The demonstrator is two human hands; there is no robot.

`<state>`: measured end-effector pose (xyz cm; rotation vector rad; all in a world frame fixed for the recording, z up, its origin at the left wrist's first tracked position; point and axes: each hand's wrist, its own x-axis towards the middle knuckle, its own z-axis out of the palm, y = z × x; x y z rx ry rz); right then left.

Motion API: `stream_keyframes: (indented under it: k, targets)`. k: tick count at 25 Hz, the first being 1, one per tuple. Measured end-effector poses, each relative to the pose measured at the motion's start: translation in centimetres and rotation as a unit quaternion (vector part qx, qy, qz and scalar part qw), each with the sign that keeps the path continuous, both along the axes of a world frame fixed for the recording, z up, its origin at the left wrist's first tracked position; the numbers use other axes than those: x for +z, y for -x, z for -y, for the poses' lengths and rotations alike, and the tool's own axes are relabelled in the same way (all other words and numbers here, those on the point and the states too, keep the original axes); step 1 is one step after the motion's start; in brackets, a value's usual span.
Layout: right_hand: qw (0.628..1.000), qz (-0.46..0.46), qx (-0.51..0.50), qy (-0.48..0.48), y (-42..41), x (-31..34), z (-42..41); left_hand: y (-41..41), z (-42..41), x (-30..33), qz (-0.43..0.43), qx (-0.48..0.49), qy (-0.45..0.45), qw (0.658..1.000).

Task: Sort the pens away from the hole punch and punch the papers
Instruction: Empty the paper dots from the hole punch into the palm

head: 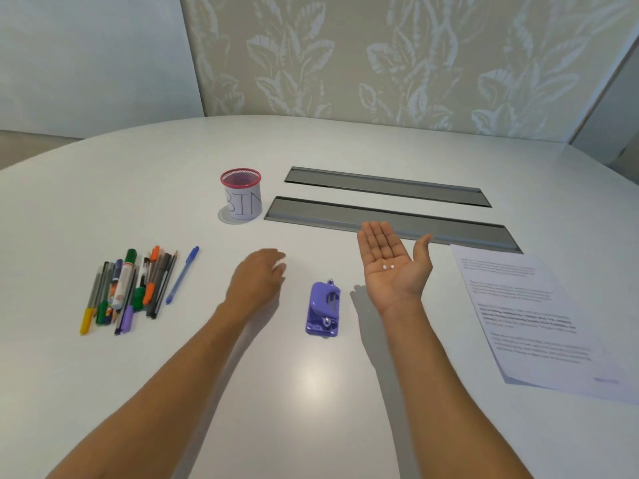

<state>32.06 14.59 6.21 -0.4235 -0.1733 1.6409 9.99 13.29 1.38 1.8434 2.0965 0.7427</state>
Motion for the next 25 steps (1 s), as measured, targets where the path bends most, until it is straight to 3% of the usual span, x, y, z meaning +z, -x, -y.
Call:
stream_keyframes:
  k: [7, 14, 22, 25]
  targets:
    - [0.998, 0.047, 0.026, -0.024, 8.4, 3.1, -6.7, 0.3, -3.2, -1.2, -0.081, -0.049, -0.012, 0.995]
    - [0.991, 0.105, 0.078, -0.042, 16.2, 4.9, -14.2, 0.9, -4.7, -2.9, -0.096, -0.072, 0.008, 0.993]
    - [0.961, 0.241, 0.111, -0.075, 24.0, 6.3, -20.4, 1.0, -4.8, -3.3, -0.11, -0.078, -0.006, 0.991]
    - [0.92, 0.352, 0.129, -0.114, 26.3, 6.3, -21.4, 1.0, -4.9, -3.2, -0.113, -0.089, 0.019, 0.989]
